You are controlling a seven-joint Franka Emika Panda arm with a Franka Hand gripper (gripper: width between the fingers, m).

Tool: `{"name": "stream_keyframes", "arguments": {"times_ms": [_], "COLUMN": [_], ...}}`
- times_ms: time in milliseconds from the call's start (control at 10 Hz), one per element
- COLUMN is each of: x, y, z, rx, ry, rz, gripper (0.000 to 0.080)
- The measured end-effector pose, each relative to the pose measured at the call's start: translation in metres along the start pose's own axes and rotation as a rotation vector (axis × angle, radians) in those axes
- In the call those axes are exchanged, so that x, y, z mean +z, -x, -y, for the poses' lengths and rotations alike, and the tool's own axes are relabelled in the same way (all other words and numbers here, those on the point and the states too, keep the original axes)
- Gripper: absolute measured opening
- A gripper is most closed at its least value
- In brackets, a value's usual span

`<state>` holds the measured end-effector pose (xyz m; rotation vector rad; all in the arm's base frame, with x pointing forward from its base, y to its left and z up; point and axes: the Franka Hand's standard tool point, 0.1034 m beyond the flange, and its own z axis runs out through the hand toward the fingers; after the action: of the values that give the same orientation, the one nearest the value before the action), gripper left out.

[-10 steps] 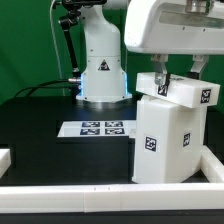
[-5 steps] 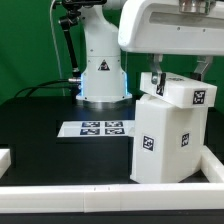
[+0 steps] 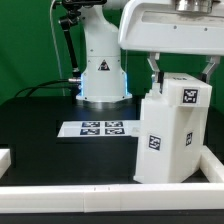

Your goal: Assemble cabinet

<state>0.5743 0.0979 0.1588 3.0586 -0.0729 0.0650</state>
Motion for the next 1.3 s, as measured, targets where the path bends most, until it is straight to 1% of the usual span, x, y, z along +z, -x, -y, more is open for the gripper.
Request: {"name": "stream_keyframes", "arguments": {"times_ms": [400, 500, 600, 900, 1100, 1200, 1300], "x": [0.002, 0.002, 0.002, 0.003, 0.004, 0.002, -0.003], "y": [0.0, 0.0, 0.0, -0.001, -0.001, 0.001, 0.003], "z": [0.003, 0.004, 0.002, -0.006, -0.011, -0.014, -0.012], "rx": [0.25, 0.351, 0.445, 0.61, 0.62, 0.648, 0.667], "ry": [-0.012, -0.019, -0.019, -0.017, -0.023, -0.029, -0.042], "rz": [0.007, 0.012, 0.014, 0.019, 0.024, 0.033, 0.038], "gripper": [0.0561, 0.0561, 0.0561, 0.0561, 0.0561, 0.0633, 0.0762]}}
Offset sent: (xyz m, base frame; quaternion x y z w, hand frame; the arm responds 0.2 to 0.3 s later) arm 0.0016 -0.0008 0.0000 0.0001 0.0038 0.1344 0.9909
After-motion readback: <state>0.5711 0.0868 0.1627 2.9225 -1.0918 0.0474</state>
